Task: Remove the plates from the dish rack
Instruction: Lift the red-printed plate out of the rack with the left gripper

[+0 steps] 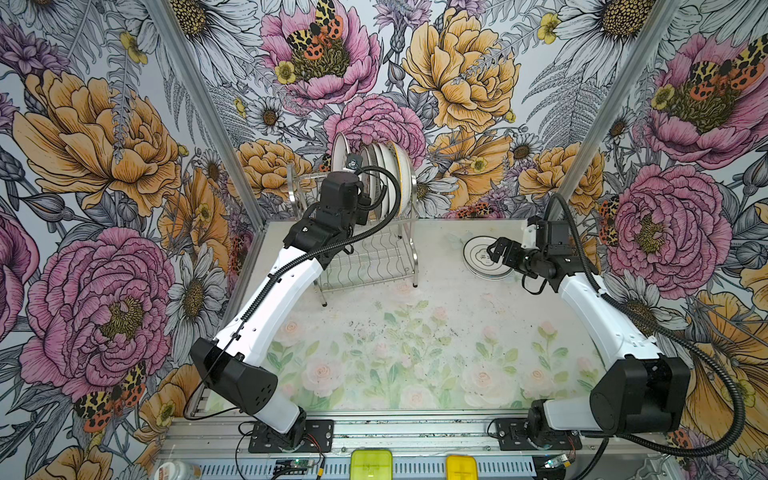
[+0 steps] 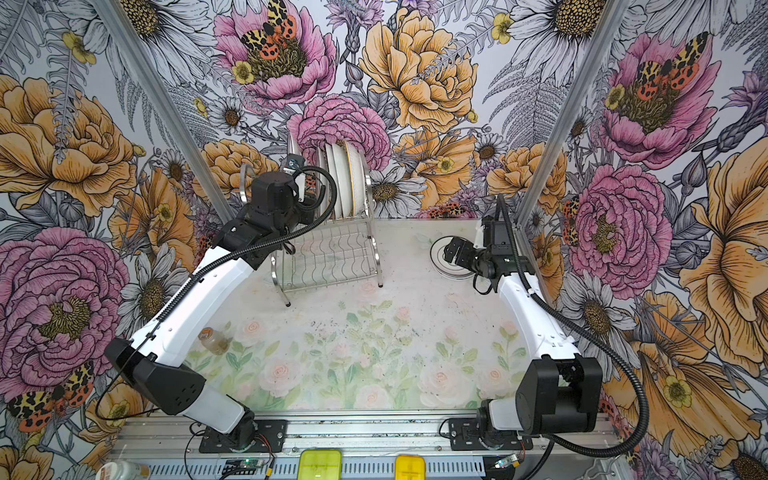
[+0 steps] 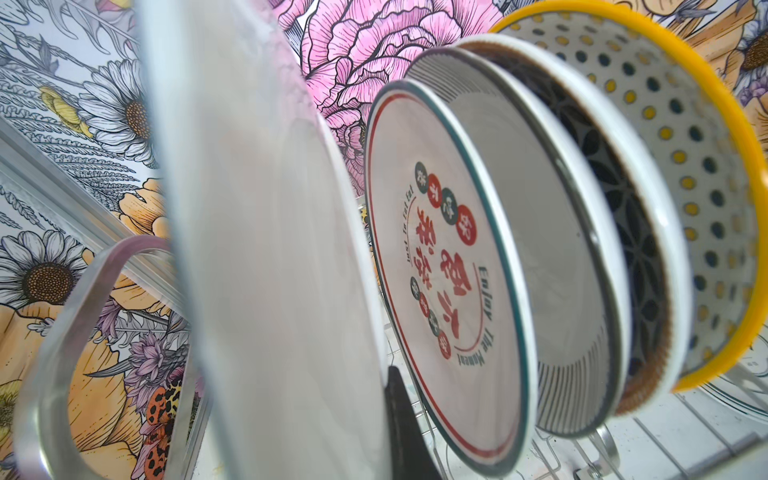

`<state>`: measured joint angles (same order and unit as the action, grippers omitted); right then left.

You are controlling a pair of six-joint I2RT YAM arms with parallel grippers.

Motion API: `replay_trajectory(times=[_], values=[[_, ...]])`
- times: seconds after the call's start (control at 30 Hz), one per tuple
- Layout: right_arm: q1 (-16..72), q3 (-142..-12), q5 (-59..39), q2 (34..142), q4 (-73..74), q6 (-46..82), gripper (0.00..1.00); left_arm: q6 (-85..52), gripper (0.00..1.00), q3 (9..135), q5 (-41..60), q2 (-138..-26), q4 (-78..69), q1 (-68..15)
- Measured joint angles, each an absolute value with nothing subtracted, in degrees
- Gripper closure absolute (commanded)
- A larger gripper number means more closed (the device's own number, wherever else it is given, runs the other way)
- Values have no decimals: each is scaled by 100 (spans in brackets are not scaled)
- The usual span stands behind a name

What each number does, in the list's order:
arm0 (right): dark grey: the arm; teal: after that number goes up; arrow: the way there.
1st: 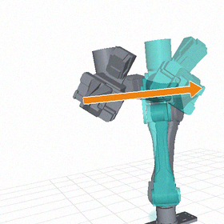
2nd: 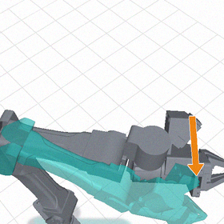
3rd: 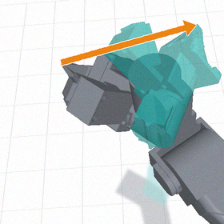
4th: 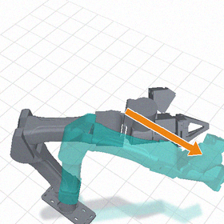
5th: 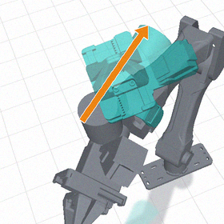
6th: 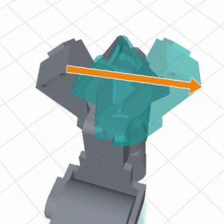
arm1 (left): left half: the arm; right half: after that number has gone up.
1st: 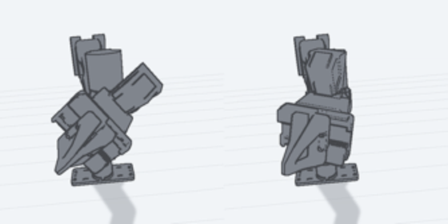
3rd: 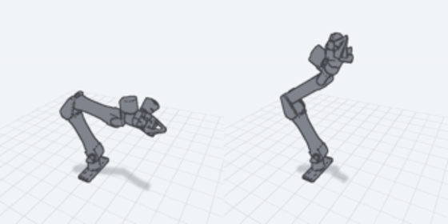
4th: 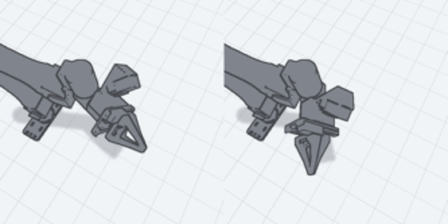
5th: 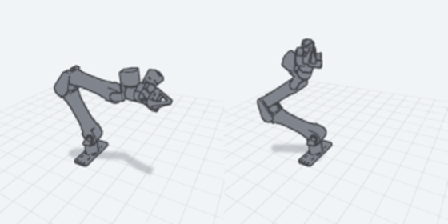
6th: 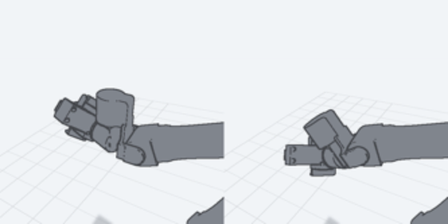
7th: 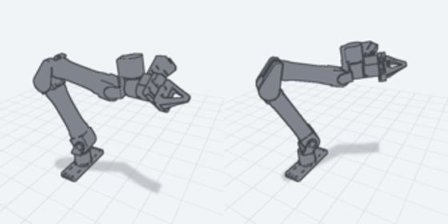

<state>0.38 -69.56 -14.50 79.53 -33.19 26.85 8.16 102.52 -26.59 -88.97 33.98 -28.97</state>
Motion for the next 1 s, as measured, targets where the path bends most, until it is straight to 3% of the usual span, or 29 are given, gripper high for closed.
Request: replay_trajectory(times=[0.6,1.0], values=[[12,-6956,-1704,7183,-3321,2744,1,1872,100,10162,-3710,-8020,3225,-4584],[-336,-6884,-2720,6257,-3319,3527,1,2364,100,9310,-5022,-7544,3017,-6611]])
